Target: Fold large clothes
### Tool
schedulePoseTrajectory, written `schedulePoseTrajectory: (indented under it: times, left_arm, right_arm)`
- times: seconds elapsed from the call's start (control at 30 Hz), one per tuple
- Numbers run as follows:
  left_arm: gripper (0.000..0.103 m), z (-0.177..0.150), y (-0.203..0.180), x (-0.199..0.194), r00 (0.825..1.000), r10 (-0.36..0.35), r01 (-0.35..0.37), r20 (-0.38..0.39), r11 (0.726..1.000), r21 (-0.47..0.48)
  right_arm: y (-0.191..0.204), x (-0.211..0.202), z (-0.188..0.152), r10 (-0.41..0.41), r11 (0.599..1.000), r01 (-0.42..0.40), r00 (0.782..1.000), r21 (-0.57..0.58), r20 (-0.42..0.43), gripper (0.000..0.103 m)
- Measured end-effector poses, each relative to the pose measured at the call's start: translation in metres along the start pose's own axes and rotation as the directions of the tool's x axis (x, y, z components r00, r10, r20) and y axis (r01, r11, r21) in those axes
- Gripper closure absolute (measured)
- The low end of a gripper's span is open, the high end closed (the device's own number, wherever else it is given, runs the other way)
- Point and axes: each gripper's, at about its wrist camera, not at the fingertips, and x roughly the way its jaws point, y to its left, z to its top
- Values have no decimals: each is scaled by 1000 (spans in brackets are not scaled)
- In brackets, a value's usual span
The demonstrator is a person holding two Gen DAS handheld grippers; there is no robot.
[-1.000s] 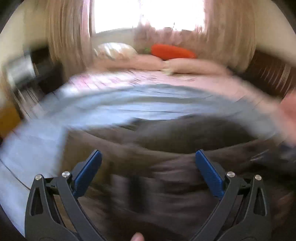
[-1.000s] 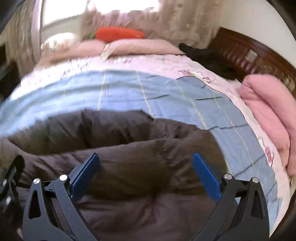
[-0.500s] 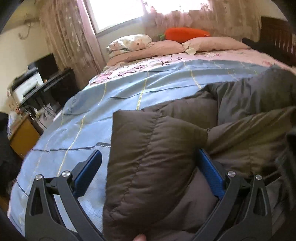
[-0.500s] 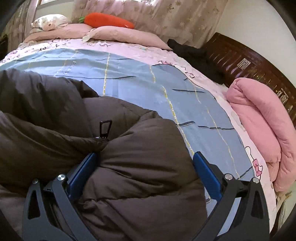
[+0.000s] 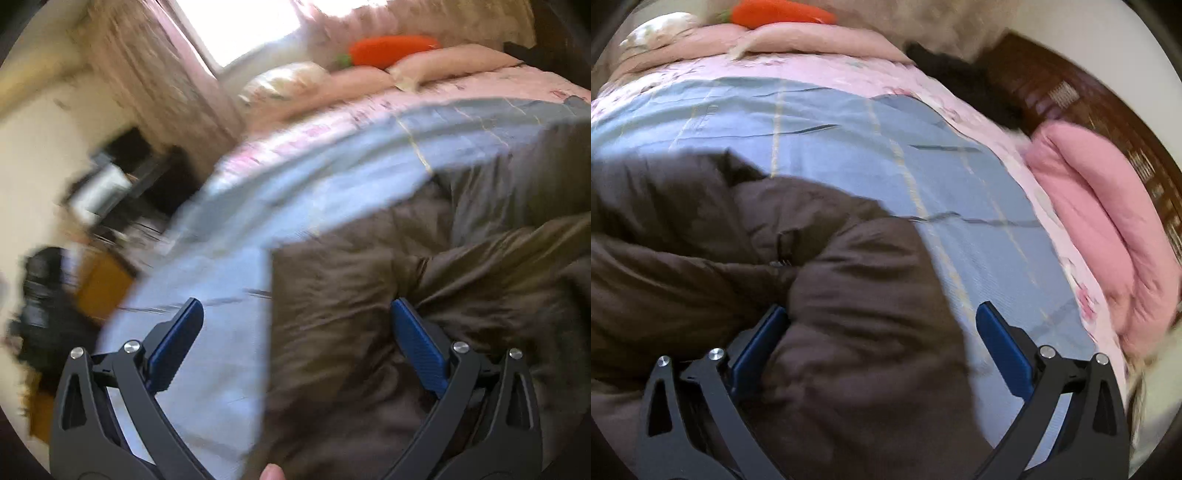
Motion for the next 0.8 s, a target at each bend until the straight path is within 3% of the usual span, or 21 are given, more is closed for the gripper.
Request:
schedulePoseTrajectory:
  times: [0.1, 0.17, 0.23, 0.27, 0.33, 0.4, 0.43, 0.47, 0.53, 0.6, 0.63, 0.7, 0.8]
  left_arm:
    - [2, 6, 25, -62, 1000, -31, 31, 4, 997, -69]
    - [2, 4, 40, -82, 989, -96, 83, -109, 989, -118]
    - [2, -9, 55, -92, 956, -201, 162, -215, 969, -188]
    - [2, -21, 63, -97, 919, -258, 197, -299, 956, -219]
    - [2, -38, 69, -110, 904, -241, 172, -354, 961, -215]
    - [2, -60, 81, -131, 891, -281, 214, -357, 953, -216]
    - [2, -73, 88, -142, 861, -350, 275, -369, 931, -241]
    - [2, -82, 94, -146, 843, -386, 300, -375, 915, -268]
    - [2, -108, 105, -155, 790, -473, 334, -389, 865, -374]
    - [2, -146, 116, -159, 710, -584, 337, -394, 773, -538]
    - [2, -163, 118, -160, 676, -626, 327, -388, 727, -603]
    - [2, -193, 120, -161, 651, -663, 293, -369, 668, -684]
    - [2, -223, 124, -162, 632, -706, 266, -321, 586, -766]
  right_arm:
    - [-23, -49, -6, 154, 983, -153, 988, 100, -7, 1]
    - [-30, -68, -18, 242, 965, -234, 968, 118, -61, 1]
    - [-36, -86, -41, 318, 944, -300, 939, 138, -133, 1]
    - [-40, -92, -51, 344, 935, -323, 926, 146, -158, 1]
    - [-46, -103, -82, 366, 928, -337, 903, 158, -226, 1]
    - [-56, -109, -111, 394, 915, -341, 870, 216, -296, 1]
    - [-65, -110, -129, 425, 896, -343, 845, 281, -324, 1]
    - [-72, -110, -140, 451, 879, -343, 825, 331, -341, 1]
    - [-91, -105, -180, 542, 802, -335, 755, 494, -369, 1]
    - [-105, -100, -213, 615, 721, -318, 703, 616, -357, 1]
    - [-113, -98, -229, 635, 684, -297, 692, 666, -344, 1]
    - [-123, -95, -251, 653, 642, -268, 682, 719, -329, 1]
    - [-131, -91, -272, 672, 606, -249, 669, 756, -318, 1]
